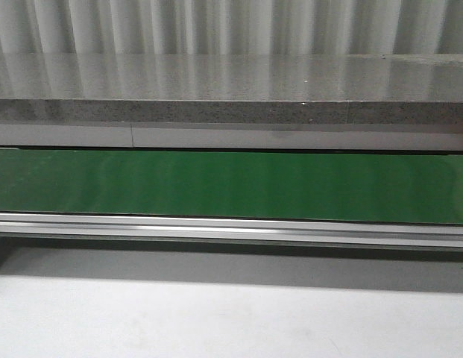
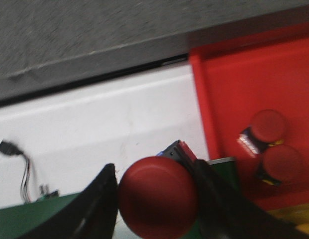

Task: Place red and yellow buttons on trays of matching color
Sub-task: 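Lower the red button into the red tray and open right gripper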

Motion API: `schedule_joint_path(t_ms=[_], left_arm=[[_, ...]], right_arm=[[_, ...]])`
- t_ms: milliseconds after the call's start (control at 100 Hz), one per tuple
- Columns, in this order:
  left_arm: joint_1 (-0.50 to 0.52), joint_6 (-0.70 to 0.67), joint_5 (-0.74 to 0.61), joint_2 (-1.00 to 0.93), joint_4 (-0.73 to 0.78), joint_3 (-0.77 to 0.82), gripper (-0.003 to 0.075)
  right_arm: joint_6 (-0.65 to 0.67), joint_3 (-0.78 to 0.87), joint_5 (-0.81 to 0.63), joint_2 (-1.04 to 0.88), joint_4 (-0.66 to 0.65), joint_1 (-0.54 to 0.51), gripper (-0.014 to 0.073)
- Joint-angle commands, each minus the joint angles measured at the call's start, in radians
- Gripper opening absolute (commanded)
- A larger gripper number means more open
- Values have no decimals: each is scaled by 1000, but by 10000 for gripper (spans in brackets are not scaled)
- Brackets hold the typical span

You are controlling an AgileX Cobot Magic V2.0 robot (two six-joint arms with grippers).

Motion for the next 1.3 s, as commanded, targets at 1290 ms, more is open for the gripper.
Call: schedule_joint_path(t_ms=[1290], left_arm=[[-9,0,-68,0,-7,-27,-20]], right_arm=[[74,-132,-353,490,173,-254,179]])
